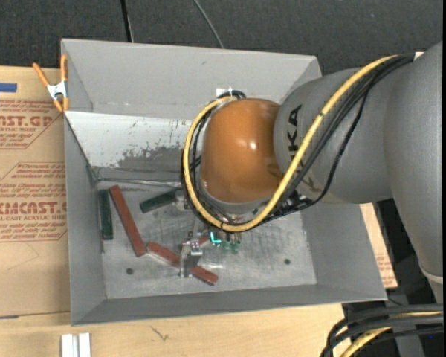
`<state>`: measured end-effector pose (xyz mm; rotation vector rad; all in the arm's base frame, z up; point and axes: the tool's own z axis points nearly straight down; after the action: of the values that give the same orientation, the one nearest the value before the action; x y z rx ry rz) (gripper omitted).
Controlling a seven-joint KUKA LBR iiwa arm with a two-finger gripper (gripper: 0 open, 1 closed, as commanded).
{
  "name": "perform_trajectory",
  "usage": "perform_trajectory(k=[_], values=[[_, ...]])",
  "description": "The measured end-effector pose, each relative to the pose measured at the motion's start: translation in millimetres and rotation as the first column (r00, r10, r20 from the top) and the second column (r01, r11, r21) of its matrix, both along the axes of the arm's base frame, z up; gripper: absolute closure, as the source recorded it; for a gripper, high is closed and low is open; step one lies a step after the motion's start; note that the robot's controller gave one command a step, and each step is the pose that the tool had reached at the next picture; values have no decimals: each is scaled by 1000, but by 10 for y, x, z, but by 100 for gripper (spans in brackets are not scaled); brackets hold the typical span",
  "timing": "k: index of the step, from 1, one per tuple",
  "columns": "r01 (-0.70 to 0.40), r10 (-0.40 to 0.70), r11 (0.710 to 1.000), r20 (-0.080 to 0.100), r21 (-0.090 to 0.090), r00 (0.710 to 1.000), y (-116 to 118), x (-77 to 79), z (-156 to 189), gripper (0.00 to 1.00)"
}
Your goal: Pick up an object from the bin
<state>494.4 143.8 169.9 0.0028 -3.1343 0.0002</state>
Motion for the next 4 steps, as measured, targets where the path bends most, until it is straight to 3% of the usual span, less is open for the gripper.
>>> perform_trajectory(k=[1,2,3,4], values=[[1,-1,1000,7,1,1000,-6,20,34,0],[154,-154,988,1,2,988,45,223,-978,100],[157,-157,988,15,5,988,32,252,-981,0],[154,-154,988,2,3,988,47,226,-974,100]])
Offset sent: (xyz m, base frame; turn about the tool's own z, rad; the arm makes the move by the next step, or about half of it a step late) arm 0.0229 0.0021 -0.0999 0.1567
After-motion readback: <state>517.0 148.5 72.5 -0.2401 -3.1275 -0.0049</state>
